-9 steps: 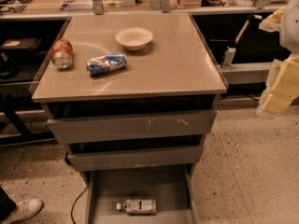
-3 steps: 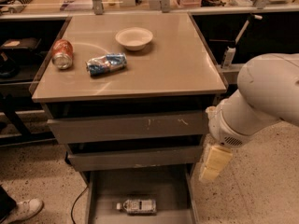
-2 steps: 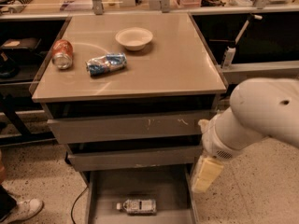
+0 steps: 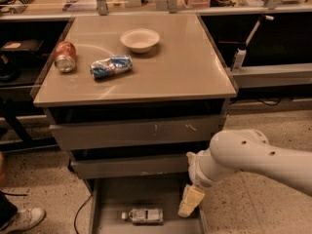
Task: Pick blue plastic bottle from bottom drawer and place on counter
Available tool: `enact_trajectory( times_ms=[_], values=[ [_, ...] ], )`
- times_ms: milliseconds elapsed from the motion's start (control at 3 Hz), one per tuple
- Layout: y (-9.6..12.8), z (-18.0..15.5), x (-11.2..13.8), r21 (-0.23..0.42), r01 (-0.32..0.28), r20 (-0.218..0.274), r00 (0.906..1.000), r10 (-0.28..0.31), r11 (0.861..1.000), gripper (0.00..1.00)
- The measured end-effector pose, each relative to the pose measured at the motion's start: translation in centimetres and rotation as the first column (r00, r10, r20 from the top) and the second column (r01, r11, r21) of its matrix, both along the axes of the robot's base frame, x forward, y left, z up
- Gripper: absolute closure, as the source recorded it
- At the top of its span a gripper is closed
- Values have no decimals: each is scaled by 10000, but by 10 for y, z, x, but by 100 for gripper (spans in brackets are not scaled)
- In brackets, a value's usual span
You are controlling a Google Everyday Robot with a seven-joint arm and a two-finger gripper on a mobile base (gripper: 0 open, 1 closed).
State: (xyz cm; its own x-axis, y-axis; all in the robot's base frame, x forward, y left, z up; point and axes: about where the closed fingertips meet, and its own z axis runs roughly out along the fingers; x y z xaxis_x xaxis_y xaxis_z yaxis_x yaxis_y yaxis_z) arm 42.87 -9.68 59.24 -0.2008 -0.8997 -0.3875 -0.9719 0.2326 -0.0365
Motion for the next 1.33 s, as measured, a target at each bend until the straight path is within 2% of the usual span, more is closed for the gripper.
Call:
enact_trajectory(
  times_ms=[333, 667, 1000, 1333],
  values=[
    [16, -45, 6, 657, 366, -516, 9981, -332, 9972, 0],
    [17, -53, 4, 721, 382, -664, 9972, -334, 9967, 0],
    [27, -71, 1, 1082, 432, -799, 9962, -347, 9932, 0],
    [57, -121, 7, 1907, 344, -890, 9959, -177, 9810, 0]
  ],
)
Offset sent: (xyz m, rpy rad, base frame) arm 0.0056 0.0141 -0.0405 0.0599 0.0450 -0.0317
